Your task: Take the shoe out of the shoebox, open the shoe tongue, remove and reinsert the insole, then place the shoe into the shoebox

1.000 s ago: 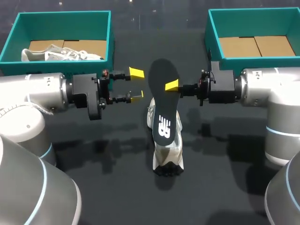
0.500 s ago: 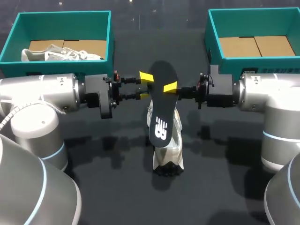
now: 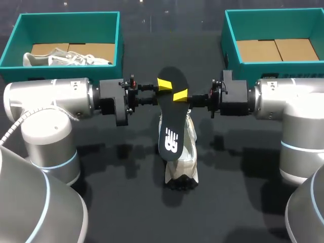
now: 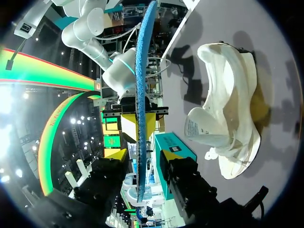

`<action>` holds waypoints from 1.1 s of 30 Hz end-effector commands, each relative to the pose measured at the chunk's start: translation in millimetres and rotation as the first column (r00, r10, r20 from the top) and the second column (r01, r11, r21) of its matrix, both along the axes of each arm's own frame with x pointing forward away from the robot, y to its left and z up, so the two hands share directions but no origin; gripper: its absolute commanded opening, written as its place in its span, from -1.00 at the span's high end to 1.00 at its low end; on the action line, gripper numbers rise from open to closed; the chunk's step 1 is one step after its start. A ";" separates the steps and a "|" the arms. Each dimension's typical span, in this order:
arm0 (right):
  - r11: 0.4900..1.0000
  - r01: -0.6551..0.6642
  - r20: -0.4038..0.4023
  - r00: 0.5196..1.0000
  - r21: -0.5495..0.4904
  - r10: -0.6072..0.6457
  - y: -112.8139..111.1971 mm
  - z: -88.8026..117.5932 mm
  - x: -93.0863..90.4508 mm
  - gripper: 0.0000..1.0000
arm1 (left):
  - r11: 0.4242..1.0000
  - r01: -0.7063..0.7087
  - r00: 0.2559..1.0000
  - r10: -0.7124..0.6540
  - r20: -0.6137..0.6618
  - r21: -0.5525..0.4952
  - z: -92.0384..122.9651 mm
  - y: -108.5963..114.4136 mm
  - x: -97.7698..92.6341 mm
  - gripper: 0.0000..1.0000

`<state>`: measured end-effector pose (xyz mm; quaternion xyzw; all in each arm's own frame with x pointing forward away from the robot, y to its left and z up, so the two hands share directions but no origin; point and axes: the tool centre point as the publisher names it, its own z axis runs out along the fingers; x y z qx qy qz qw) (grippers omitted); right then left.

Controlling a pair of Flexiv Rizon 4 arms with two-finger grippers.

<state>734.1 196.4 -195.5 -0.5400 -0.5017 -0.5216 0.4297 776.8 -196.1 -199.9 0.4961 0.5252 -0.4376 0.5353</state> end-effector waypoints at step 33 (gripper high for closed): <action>1.000 -0.017 -0.021 1.000 -0.010 0.016 -11.7 -9.6 11.0 -1.00 | 1.000 0.001 1.000 -0.001 0.020 0.005 -1.5 -11.5 -1.0 1.00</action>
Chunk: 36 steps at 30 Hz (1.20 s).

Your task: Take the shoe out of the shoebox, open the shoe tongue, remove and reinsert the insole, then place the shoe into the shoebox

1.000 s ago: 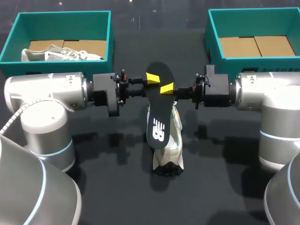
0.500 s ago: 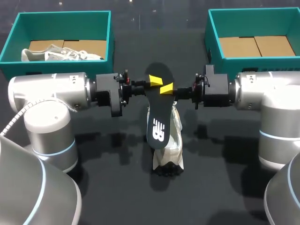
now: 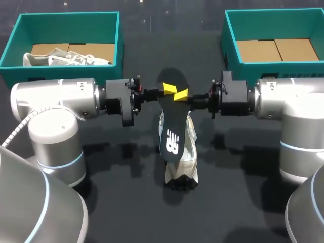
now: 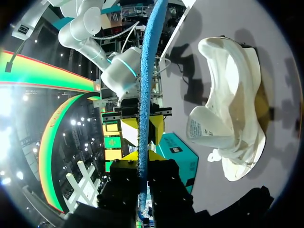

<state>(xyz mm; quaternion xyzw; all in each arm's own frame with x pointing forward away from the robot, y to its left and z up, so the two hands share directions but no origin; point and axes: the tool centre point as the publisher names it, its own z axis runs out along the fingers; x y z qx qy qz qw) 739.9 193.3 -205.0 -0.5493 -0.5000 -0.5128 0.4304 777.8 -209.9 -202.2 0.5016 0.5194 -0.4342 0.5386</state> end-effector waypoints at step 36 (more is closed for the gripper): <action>0.950 -0.229 0.395 0.869 -0.213 0.298 -64.9 17.8 -0.1 -1.00 | 0.997 0.055 0.997 -0.058 -0.046 -0.052 11.2 39.9 -41.8 1.00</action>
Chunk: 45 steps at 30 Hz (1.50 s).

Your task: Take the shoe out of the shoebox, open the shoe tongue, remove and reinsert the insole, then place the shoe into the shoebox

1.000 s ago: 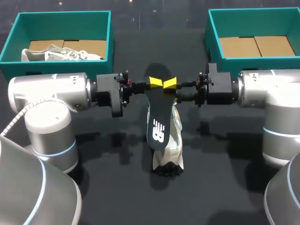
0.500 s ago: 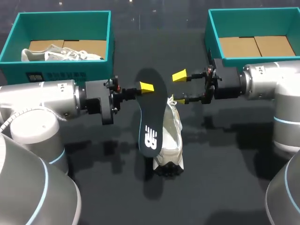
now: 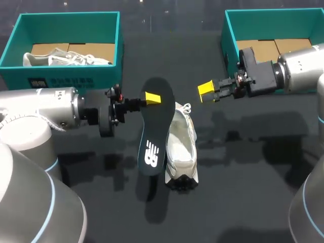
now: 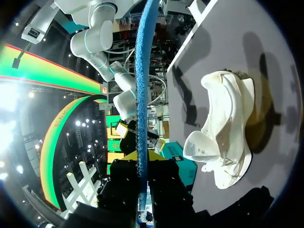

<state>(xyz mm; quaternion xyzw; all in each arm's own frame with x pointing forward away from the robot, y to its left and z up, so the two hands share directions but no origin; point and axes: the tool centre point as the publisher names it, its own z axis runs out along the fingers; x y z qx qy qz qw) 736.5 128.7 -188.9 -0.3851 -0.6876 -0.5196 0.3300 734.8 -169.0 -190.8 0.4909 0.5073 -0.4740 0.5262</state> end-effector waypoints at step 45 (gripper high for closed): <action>0.949 -0.019 0.601 0.770 -0.314 0.214 -42.9 -43.7 -40.1 -1.00 | 0.998 0.053 0.697 -0.063 -0.714 -0.037 14.7 -20.7 -40.6 1.00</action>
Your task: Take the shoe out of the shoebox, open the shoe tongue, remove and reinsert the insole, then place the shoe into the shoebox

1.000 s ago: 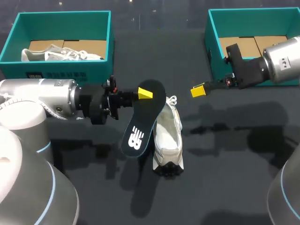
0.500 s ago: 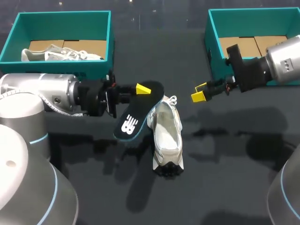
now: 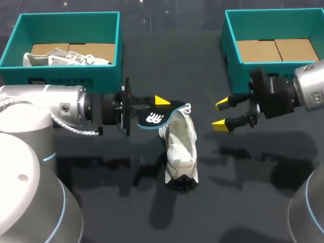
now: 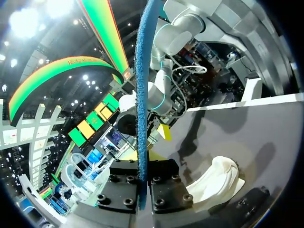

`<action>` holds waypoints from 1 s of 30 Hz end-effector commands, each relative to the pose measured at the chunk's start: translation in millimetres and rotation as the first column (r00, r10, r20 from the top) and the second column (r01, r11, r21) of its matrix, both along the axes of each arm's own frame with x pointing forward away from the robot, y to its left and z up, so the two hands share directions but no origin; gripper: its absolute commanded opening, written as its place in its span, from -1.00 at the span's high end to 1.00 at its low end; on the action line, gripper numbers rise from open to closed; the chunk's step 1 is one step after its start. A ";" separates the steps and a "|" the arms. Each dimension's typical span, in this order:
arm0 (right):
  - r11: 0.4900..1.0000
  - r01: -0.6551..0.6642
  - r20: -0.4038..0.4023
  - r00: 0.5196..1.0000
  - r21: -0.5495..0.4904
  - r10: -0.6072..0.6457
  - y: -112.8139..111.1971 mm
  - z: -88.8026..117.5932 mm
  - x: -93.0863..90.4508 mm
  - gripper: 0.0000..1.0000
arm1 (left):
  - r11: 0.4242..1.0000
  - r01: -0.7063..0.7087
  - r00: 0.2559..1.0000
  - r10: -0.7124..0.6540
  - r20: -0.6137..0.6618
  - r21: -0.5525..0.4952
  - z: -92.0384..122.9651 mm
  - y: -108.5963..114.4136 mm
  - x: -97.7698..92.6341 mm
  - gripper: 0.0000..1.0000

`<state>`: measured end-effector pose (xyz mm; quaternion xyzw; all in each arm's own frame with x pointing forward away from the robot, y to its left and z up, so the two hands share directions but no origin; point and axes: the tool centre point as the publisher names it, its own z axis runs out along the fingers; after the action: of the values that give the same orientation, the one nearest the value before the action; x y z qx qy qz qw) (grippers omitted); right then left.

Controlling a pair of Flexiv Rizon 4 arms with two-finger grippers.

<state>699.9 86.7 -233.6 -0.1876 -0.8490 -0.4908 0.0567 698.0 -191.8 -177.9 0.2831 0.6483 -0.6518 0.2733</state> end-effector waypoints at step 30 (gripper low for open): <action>0.979 -0.106 0.185 0.973 -0.175 0.138 -13.1 -55.1 -13.2 -1.00 | 0.998 0.044 0.978 -0.051 -0.200 -0.043 -35.4 -16.3 -48.6 1.00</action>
<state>679.2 69.5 -282.7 -0.0852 -0.8921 -0.4433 -0.0194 648.1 -203.3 -207.4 0.2256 0.6533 -0.6950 0.1981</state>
